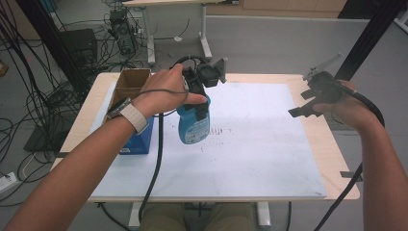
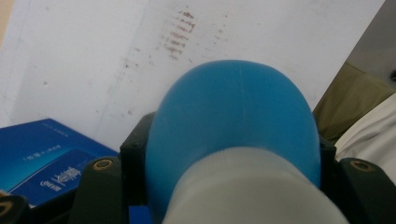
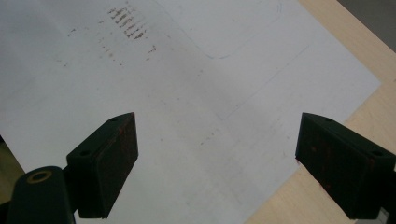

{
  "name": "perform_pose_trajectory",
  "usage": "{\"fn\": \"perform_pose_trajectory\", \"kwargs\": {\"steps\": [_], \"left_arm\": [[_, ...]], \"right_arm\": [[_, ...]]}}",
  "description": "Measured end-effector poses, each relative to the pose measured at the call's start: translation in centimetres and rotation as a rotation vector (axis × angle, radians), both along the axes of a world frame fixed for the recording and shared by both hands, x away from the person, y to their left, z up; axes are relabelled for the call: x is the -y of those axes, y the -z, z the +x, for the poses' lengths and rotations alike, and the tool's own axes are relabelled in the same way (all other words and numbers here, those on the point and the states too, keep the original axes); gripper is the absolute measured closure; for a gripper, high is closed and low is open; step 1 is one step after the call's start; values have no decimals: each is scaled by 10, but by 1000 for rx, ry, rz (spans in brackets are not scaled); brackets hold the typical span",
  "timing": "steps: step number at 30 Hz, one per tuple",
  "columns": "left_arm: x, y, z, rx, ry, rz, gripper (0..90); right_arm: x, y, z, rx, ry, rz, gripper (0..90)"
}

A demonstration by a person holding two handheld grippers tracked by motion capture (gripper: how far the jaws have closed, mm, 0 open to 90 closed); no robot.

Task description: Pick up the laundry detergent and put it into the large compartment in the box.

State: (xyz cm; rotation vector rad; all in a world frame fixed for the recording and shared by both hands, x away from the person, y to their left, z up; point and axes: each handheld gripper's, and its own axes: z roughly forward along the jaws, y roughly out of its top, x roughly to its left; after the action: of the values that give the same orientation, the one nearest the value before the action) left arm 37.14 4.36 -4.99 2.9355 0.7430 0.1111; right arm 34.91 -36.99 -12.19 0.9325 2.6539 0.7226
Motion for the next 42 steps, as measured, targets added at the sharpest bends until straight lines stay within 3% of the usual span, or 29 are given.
{"fn": "perform_pose_trajectory", "kwargs": {"steps": [15, 24, 29, 36, 42], "left_arm": [[-15, -25, -3, 31, -121, -13, 383], [-24, -41, 3, 19, -192, 4, 382], [-26, -43, -2, 40, -215, 8, 382], [-32, -46, 4, 3, -280, -6, 382], [-39, -53, 9, 4, -352, -16, 382]], "right_arm": [[1, -10, -4, 26, -12, 0, 132], [-2, -13, -2, 30, -27, -3, 132], [-3, -13, -1, 39, -35, 3, 132], [-5, -11, 5, 37, -51, 6, 132], [-4, -10, 8, 40, -56, 2, 136]]}}
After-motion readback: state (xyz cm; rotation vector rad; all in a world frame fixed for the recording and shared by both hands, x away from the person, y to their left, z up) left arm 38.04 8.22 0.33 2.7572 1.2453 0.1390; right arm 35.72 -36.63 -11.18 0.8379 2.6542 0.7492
